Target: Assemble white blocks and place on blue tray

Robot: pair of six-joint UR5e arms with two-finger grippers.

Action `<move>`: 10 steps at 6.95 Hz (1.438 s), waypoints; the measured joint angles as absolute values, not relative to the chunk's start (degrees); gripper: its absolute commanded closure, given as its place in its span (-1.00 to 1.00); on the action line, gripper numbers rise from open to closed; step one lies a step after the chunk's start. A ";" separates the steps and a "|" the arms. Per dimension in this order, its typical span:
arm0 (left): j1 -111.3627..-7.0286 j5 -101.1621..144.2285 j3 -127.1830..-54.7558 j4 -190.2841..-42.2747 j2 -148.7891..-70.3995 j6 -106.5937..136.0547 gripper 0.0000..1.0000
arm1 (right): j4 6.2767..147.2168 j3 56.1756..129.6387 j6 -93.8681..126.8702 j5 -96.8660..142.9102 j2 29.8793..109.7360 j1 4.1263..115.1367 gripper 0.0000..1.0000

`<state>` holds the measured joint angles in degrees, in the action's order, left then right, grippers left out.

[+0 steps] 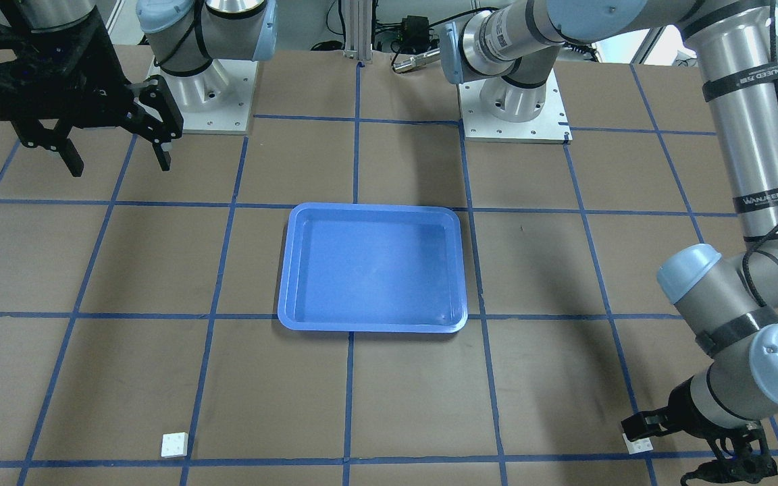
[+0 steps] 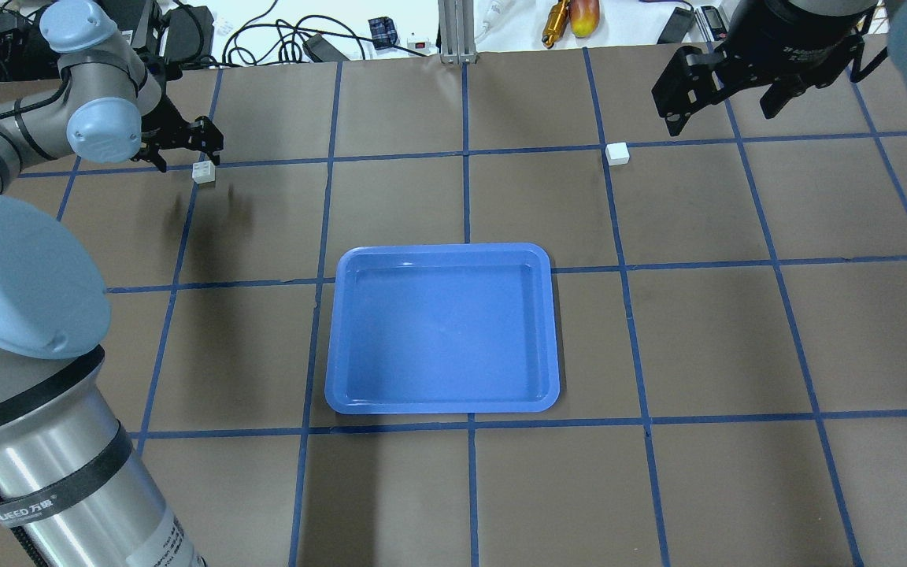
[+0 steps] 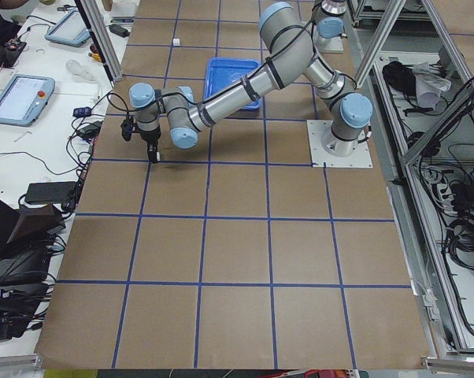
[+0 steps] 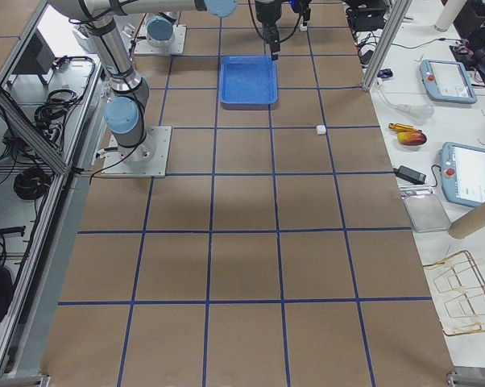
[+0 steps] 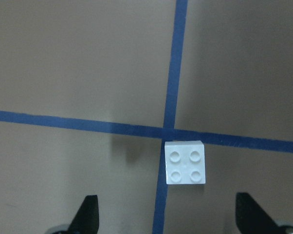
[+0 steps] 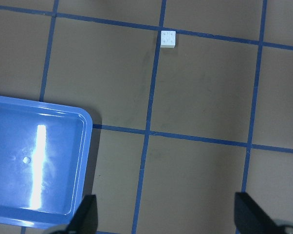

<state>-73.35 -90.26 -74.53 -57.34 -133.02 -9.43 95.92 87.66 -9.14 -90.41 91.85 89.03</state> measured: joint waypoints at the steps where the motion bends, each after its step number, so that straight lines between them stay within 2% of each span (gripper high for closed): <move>1: -73.38 -89.45 -74.49 -57.31 -133.38 -9.39 -0.90 | 95.91 87.66 -9.14 -90.48 91.85 89.03 -1.00; 2: -73.38 -89.07 -74.35 -57.26 -133.78 -9.87 -0.62 | 95.90 87.69 -9.16 -90.49 91.86 89.03 -1.00; 3: -73.39 -88.91 -74.15 -56.87 -134.25 -10.48 -0.47 | 95.89 87.70 -9.18 -90.47 91.87 89.03 -1.00; 4: -73.39 -88.84 -74.03 -56.21 -134.65 -11.10 0.13 | 95.89 87.71 -9.18 -90.43 91.87 89.03 -1.00; 5: -73.39 -88.84 -74.06 -55.92 -134.88 -11.54 0.49 | 95.89 87.70 -9.21 -90.42 91.87 89.03 -1.00; 6: -73.39 -88.87 -74.06 -55.86 -134.93 -11.82 0.66 | 95.89 87.66 -9.22 -90.43 91.88 89.03 -1.00; 8: -73.39 -89.02 -73.88 -56.00 -134.82 -12.21 0.76 | 95.89 87.63 -9.23 -90.38 91.89 89.03 -1.00; 10: -73.85 -89.22 -73.92 -57.55 -133.57 -12.08 0.77 | 96.12 87.58 -8.73 -90.40 91.61 88.95 -1.00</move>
<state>-73.85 -89.22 -73.92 -57.55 -133.57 -12.08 96.12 87.58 -8.73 -90.40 91.61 88.95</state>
